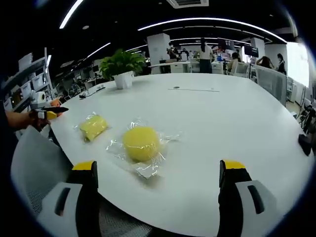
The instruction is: Compare the silicone blocks by pressing each to a similar depth, holding the contact briefly, and releasing to observe deformation and rebound differences across the visible hardness samples.
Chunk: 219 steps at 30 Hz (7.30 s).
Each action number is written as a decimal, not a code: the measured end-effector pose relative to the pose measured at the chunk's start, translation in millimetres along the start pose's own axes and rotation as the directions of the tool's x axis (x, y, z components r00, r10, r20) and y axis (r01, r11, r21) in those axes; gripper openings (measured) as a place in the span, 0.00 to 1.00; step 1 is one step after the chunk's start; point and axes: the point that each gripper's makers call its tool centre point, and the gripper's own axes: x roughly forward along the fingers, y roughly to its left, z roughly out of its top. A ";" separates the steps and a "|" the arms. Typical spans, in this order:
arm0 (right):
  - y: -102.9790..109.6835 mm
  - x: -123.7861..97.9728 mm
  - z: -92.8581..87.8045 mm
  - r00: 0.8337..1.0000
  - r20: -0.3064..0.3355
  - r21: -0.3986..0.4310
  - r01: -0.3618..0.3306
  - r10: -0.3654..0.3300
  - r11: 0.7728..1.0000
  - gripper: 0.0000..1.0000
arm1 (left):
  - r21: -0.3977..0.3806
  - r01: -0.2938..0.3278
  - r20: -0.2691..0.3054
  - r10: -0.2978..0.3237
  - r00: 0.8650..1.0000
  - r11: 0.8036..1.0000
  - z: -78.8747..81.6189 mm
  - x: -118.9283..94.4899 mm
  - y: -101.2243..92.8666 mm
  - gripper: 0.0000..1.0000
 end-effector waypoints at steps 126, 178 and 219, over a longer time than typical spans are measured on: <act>-18.3 -8.3 1.0 0.998 0.031 0.156 0.053 -0.058 0.986 0.96 | -0.218 -0.018 -0.106 -0.005 0.994 0.976 -2.7 23.1 20.6 1.00; -16.5 -10.8 -3.8 0.999 -0.001 0.155 0.048 -0.049 0.987 0.96 | -0.612 0.100 -0.143 -0.234 0.962 0.784 -31.0 124.8 15.3 0.31; -9.3 -6.4 -1.2 0.999 0.004 0.155 0.038 -0.039 0.987 0.96 | -0.595 0.238 0.033 -0.273 0.962 0.768 10.0 118.3 -4.8 0.00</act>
